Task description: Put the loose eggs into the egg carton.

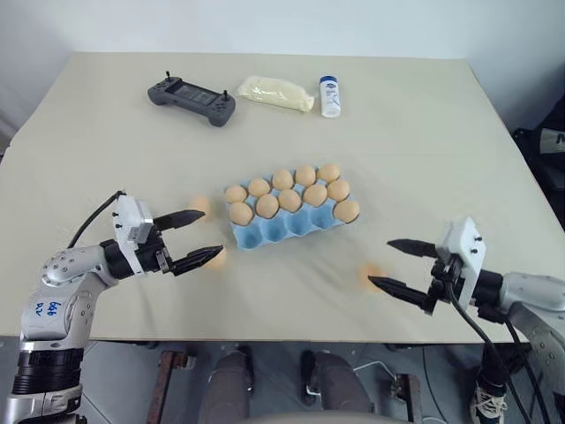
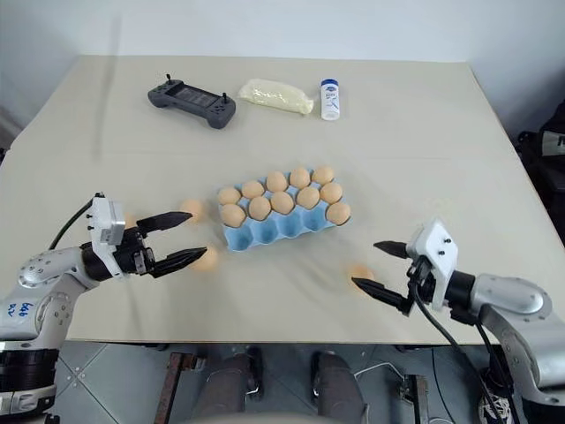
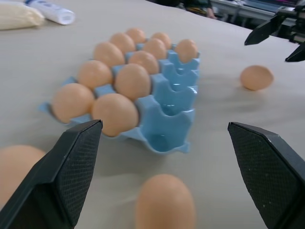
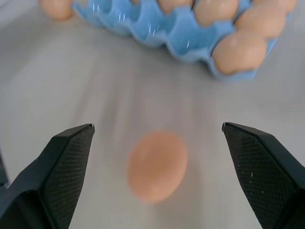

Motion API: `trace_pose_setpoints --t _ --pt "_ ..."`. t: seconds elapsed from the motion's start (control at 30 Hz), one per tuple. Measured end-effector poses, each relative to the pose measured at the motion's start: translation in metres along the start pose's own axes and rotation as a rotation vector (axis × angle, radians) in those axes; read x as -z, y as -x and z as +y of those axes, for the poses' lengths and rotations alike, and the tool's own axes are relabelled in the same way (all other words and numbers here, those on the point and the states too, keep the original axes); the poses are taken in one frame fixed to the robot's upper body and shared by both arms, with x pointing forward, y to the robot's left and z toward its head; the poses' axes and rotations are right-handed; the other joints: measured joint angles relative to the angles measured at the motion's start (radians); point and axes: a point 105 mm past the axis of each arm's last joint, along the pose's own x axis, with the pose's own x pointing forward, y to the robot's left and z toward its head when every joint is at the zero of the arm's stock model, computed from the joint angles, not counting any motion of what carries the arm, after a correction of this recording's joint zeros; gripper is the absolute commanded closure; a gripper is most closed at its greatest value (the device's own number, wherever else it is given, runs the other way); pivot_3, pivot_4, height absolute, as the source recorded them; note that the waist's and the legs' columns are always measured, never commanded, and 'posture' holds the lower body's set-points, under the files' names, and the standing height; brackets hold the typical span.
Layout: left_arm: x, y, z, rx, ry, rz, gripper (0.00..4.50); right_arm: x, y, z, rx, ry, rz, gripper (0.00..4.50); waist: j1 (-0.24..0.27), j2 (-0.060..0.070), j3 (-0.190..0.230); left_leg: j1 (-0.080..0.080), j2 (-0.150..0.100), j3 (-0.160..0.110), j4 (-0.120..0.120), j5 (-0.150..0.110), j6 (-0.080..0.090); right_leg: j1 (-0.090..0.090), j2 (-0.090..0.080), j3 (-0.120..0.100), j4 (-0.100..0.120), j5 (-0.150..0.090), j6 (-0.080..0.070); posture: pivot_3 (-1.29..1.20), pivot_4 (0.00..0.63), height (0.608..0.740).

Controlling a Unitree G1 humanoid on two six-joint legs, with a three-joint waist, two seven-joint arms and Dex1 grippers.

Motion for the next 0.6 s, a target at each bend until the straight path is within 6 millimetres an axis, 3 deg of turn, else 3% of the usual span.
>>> trace_pose_setpoints --t 0.23,0.6 --pt "0.004 -0.003 -0.007 0.051 0.001 0.017 0.01 0.006 -0.009 0.000 0.013 0.040 0.030 0.00 0.001 0.000 0.000 0.000 0.000 0.000 0.001 -0.001 0.001 0.000 0.000 0.001 -0.002 0.000 0.000 0.00 0.150 0.740" --pt "0.017 0.009 -0.025 0.070 0.005 0.078 0.01 0.024 -0.026 -0.011 0.011 0.050 0.088 0.00 0.001 0.000 0.000 0.000 0.000 0.002 0.001 -0.003 0.002 0.000 0.000 0.002 -0.003 0.000 0.001 0.00 0.150 0.740"
